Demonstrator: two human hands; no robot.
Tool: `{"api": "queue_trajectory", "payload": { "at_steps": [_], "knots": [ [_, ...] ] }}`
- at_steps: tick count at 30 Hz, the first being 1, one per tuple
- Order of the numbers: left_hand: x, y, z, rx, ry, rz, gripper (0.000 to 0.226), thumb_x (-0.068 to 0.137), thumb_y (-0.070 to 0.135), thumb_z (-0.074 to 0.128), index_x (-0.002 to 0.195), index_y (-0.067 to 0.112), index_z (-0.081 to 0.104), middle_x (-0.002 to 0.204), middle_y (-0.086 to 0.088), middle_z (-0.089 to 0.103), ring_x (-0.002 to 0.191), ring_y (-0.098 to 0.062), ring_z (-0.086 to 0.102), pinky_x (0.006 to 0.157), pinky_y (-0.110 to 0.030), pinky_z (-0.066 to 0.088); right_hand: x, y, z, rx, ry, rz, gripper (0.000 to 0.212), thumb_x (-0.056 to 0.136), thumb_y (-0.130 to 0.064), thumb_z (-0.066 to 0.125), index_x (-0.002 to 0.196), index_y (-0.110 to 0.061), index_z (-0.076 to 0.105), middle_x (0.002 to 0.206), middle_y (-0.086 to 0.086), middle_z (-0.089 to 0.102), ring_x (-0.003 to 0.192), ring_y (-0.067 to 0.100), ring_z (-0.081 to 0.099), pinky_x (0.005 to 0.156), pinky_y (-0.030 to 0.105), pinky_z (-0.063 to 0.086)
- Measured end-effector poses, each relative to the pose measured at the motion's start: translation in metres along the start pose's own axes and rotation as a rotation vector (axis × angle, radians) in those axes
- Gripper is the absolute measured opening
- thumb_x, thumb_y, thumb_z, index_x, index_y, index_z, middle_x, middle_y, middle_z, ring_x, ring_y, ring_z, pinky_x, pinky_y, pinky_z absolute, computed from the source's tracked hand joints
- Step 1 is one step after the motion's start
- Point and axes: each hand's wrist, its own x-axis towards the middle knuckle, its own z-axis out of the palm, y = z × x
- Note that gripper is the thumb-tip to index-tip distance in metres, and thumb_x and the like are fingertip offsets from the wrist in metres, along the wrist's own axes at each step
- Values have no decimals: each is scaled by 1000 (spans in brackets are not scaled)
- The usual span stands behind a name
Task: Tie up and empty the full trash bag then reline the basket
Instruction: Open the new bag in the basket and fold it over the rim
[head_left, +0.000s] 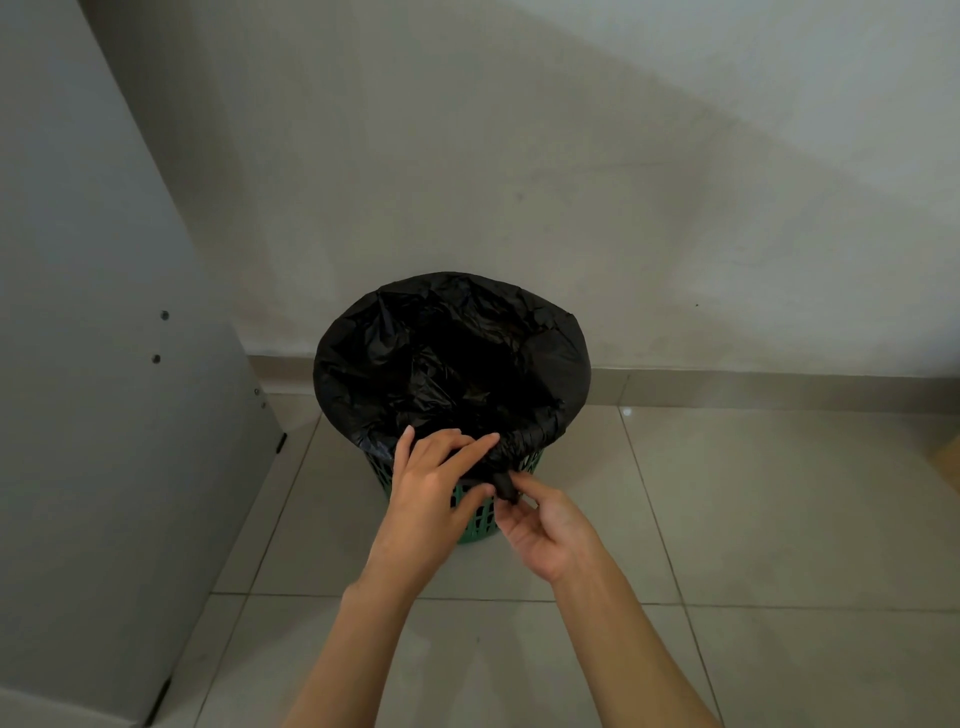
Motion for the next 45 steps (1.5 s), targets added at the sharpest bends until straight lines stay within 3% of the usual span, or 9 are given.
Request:
{"api": "queue_trajectory", "payload": {
  "at_steps": [5, 8, 13, 17, 24, 27, 34, 37, 45],
  "knots": [
    [1, -1, 1, -21, 48, -5, 51, 79, 52, 51, 123, 28, 60, 108, 8, 61, 115, -4, 43, 114, -21, -9, -4, -5, 2, -169, 12, 14, 8, 90, -1, 53, 94, 3, 59, 75, 15, 62, 58, 16, 50, 43, 18, 43],
    [2, 0, 3, -20, 71, -8, 52, 78, 53, 48, 122, 27, 62, 107, 6, 62, 113, -5, 44, 114, -23, -6, -4, -5, 2, -223, 18, 6, 9, 90, -5, 54, 95, 1, 60, 71, 11, 65, 59, 16, 54, 51, 22, 41],
    [3, 2, 6, 10, 97, -20, 49, 78, 50, 48, 118, 26, 64, 104, 6, 63, 111, -7, 46, 114, -30, 1, -4, 0, -4, -241, -3, -24, 7, 88, -9, 59, 89, -15, 55, 77, 5, 68, 80, 19, 60, 69, 31, 41],
    [5, 2, 8, 29, 109, -19, 49, 79, 50, 49, 117, 24, 65, 102, 5, 64, 110, -6, 45, 113, -34, 4, -7, 3, -5, -318, 4, -141, 8, 89, -13, 57, 91, -11, 64, 83, 7, 68, 85, 20, 60, 74, 34, 43],
    [8, 3, 4, -15, 75, -47, 52, 79, 54, 46, 120, 26, 63, 107, 9, 62, 115, -6, 44, 114, -24, -11, -9, 8, -17, -156, -159, -154, 32, 77, 0, 62, 109, 2, 61, 86, 12, 69, 86, 21, 61, 78, 30, 47],
    [7, 1, -2, -49, 5, -42, 57, 79, 59, 45, 126, 31, 57, 114, 17, 54, 120, 2, 38, 113, -22, -15, -5, 12, -14, -36, -181, -130, 19, 80, 3, 58, 98, 4, 62, 80, 13, 64, 77, 19, 59, 77, 29, 48],
    [8, 7, -8, -114, -13, -110, 36, 91, 15, 58, 123, 31, 59, 108, 18, 57, 113, 0, 44, 111, -19, -15, 6, 17, 11, 168, -41, -75, 14, 94, -1, 47, 93, 3, 60, 81, 16, 63, 71, 19, 53, 64, 24, 45],
    [8, 9, -7, -123, -7, -128, 34, 91, 13, 57, 121, 30, 61, 109, 17, 59, 113, -1, 46, 112, -19, -15, 7, 15, 15, 168, 27, -84, 12, 92, 0, 49, 89, 2, 60, 76, 14, 62, 67, 18, 52, 51, 20, 48],
    [7, 9, -6, -123, -7, -126, 33, 91, 12, 56, 119, 28, 62, 109, 15, 60, 112, 1, 45, 111, -19, -17, 7, 4, 25, 82, 291, -93, 10, 88, 2, 55, 79, -2, 54, 72, 11, 54, 62, 16, 48, 54, 22, 42]
  ]
}}
